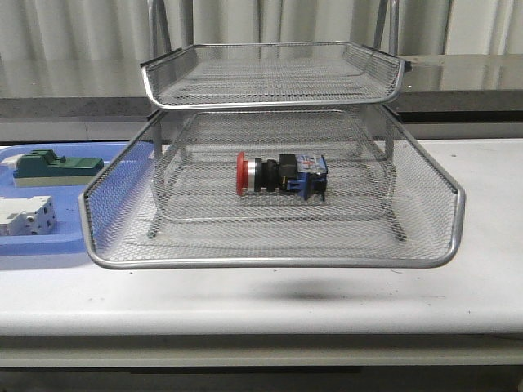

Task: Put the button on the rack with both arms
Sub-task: 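Open the left gripper and withdraw it upward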

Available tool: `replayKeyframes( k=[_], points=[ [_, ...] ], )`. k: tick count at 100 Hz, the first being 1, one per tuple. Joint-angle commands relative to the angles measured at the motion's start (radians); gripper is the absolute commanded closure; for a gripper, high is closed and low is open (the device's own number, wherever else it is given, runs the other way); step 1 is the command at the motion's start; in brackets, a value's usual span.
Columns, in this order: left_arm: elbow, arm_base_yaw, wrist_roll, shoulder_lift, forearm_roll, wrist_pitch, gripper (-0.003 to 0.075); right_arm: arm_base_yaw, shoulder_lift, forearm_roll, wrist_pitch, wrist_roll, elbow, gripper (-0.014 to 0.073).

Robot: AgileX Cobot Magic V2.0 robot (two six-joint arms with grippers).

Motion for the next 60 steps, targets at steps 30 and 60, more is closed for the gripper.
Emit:
replayKeyframes(
  k=[30, 60],
  points=[
    [0.359, 0.005, -0.012, -0.390, -0.055, -0.419, 0.0185, -0.005, 0.001, -0.011, -0.054, -0.002, -0.033, 0.0664],
    [0.487, 0.005, -0.012, -0.492, -0.055, -0.664, 0.0185, -0.005, 0.001, -0.011, -0.054, -0.002, -0.033, 0.0664]
  ],
)
